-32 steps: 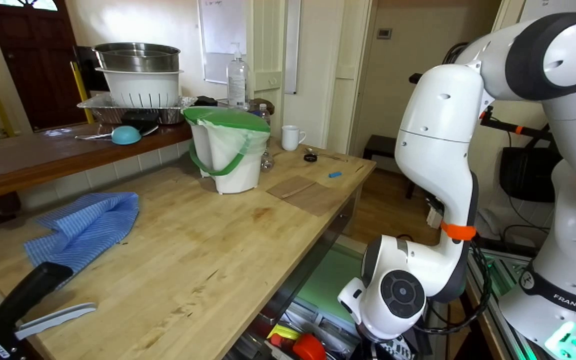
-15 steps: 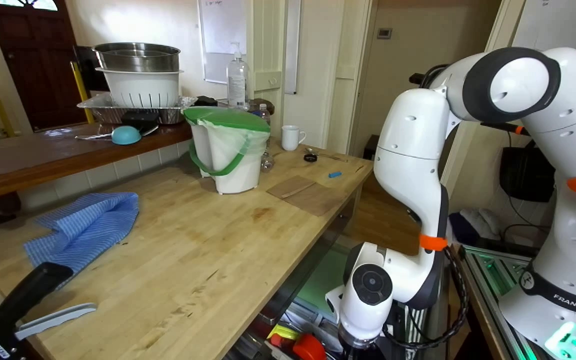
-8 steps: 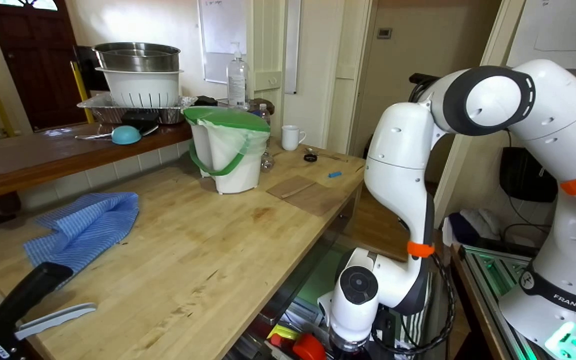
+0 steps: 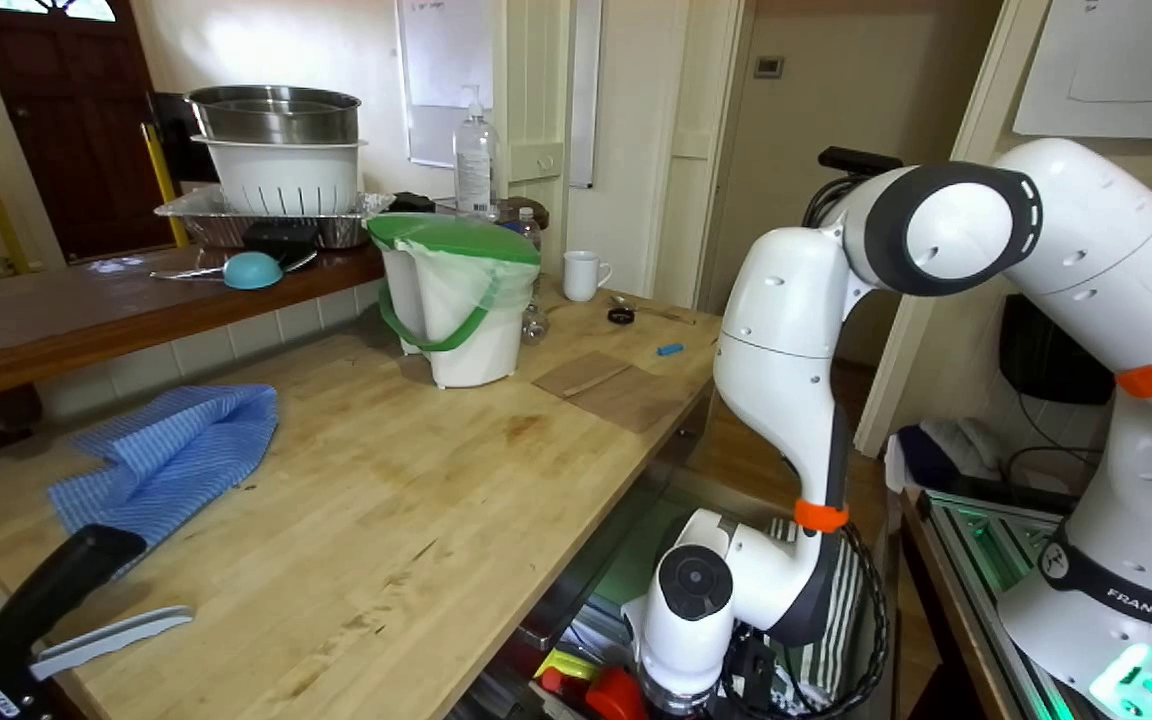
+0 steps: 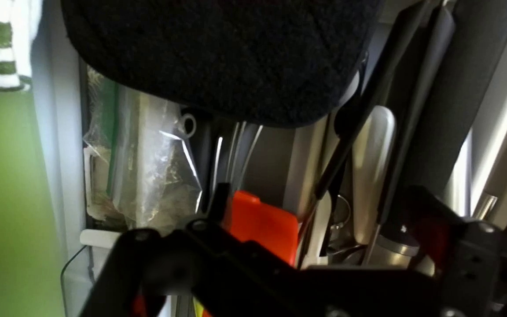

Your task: Open the second drawer then remove the tongs from the drawer and put them on top of the cabinet.

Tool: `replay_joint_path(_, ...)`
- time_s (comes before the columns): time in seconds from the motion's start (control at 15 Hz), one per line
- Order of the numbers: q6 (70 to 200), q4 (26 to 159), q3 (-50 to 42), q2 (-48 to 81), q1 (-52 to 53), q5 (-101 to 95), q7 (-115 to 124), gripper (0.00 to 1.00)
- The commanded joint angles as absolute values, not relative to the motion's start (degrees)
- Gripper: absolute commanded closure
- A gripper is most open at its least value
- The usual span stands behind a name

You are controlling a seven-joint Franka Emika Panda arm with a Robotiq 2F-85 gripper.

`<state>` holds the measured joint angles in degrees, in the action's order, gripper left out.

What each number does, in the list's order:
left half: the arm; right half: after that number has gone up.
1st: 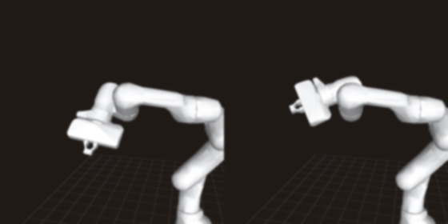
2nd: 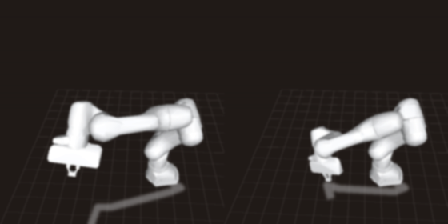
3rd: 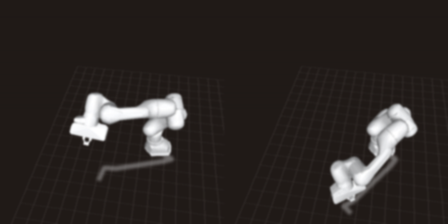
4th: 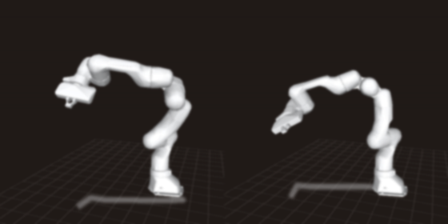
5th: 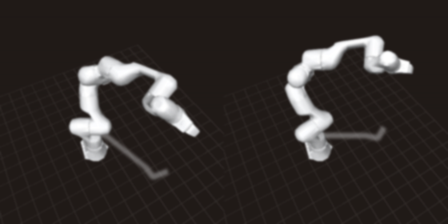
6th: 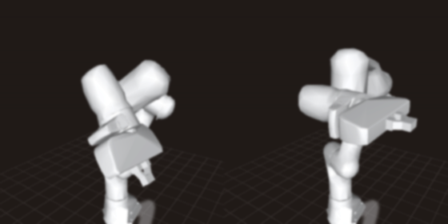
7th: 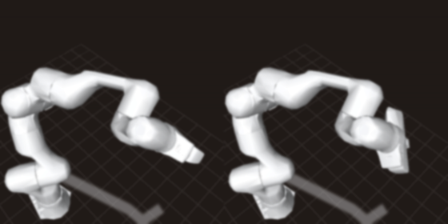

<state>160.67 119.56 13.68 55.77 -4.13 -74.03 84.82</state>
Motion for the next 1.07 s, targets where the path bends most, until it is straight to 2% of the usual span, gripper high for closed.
replay_joint_path(0.0,161.1,115.3,14.6,60.9,-4.2,-72.0,84.7,0.00)
replay_joint_path(0.2,161.5,112.9,14.8,63.5,-3.9,-72.5,85.2,0.00)
replay_joint_path(0.33,161.5,111.6,14.9,65.0,-4.1,-72.5,85.2,0.10)
replay_joint_path(0.4,161.5,111.1,15.0,65.6,-4.3,-72.4,85.1,0.20)
replay_joint_path(0.47,161.5,110.7,15.1,66.0,-4.4,-72.4,85.0,0.20)
replay_joint_path(0.53,161.4,110.3,15.2,66.5,-4.5,-72.2,84.9,0.38)
replay_joint_path(0.67,161.2,109.5,15.4,67.3,-4.6,-72.0,84.8,0.50)
replay_joint_path(0.73,161.2,109.2,15.5,67.6,-4.7,-71.9,84.8,0.62)
replay_joint_path(0.87,160.9,108.7,15.7,68.1,-4.8,-71.5,84.7,0.76)
replay_joint_path(1.0,161.0,108.7,15.6,68.1,-4.9,-71.1,84.7,0.78)
